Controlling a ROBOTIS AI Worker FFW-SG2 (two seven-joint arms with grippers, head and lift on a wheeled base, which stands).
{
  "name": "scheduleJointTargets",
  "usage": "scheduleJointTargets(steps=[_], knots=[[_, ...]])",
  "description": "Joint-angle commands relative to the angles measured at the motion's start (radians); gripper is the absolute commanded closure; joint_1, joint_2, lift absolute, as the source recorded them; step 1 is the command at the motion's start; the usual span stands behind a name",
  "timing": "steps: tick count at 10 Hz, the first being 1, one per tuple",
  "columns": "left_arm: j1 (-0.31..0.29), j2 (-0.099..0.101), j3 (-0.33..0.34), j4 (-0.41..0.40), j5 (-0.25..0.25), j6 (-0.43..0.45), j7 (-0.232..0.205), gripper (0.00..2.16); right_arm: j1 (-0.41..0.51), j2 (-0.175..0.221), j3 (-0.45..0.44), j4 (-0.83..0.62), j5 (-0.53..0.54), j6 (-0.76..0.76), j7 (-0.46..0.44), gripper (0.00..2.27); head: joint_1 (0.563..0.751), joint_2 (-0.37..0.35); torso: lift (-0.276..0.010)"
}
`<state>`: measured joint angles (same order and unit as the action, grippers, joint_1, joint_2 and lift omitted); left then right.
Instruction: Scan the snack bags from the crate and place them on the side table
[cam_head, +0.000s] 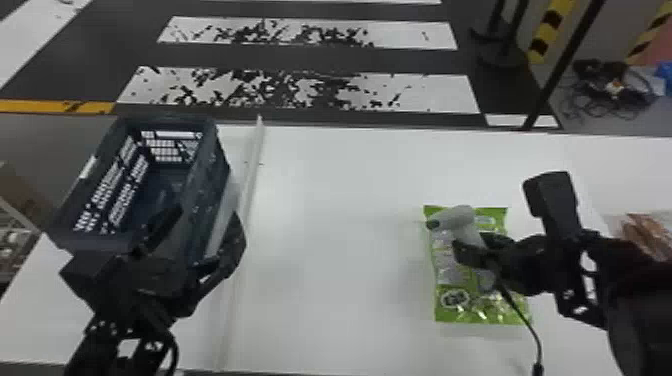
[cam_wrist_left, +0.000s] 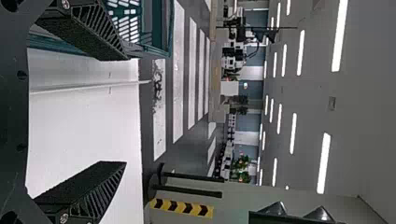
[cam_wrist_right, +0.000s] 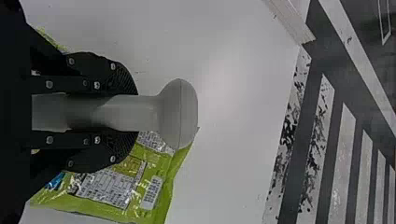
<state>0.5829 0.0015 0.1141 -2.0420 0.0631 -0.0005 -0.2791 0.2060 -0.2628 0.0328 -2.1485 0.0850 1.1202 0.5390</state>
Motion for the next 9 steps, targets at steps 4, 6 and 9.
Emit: scheduleJointTargets(steps=[4,6,9], knots=[[0.0,-0.004,0.006,0.008,0.0,0.0,0.0,0.08,-0.112,0.01,0.058,0.141,0.052,-0.001,-0.025,2.19,0.695,0.022,-0.094],[-0.002,-0.004,0.006,0.011,0.0,0.0,0.001,0.08,-0.119,0.011,0.059,0.162,0.064,-0.001,-0.034,2.19,0.695,0.018,-0.094],[-0.002,-0.004,0.006,0.011,0.0,0.0,0.005,0.08,-0.119,0.011,0.058,0.16,0.068,-0.001,-0.036,2.19,0.695,0.011,-0.094]])
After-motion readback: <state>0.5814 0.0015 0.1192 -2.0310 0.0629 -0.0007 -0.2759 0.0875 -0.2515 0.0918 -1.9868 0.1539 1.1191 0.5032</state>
